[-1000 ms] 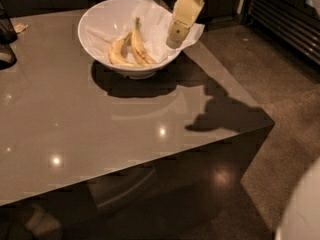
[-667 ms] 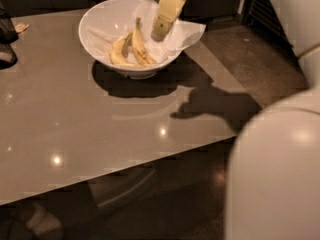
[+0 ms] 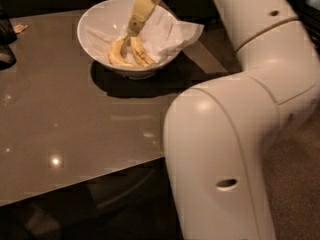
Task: Pick banana from white bowl
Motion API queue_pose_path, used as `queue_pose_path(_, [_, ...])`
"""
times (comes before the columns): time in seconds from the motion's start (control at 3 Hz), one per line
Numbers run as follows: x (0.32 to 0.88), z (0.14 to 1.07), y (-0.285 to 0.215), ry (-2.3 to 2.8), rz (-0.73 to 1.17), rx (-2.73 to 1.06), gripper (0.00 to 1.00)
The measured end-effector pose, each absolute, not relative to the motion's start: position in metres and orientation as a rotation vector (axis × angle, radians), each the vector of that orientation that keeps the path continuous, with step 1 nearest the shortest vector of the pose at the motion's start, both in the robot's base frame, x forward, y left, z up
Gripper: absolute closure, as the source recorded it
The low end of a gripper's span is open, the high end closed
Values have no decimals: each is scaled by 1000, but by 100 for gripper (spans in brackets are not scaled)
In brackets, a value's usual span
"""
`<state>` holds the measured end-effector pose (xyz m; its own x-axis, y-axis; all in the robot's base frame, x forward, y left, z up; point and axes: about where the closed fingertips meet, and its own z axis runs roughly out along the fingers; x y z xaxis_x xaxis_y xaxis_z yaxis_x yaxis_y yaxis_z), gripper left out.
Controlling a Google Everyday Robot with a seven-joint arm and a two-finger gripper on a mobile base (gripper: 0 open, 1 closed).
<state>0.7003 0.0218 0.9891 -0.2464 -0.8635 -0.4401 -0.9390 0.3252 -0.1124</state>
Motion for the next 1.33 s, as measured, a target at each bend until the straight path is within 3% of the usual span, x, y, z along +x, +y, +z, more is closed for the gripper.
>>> queue_pose_path(0.33, [714,973,34,2203,278,-1567,43])
queue_pose_path(0.67, [722,959,34,2245,305,-1532,53])
queue_pose_path(1.33, [735,918,20,2376,341,-1457,45])
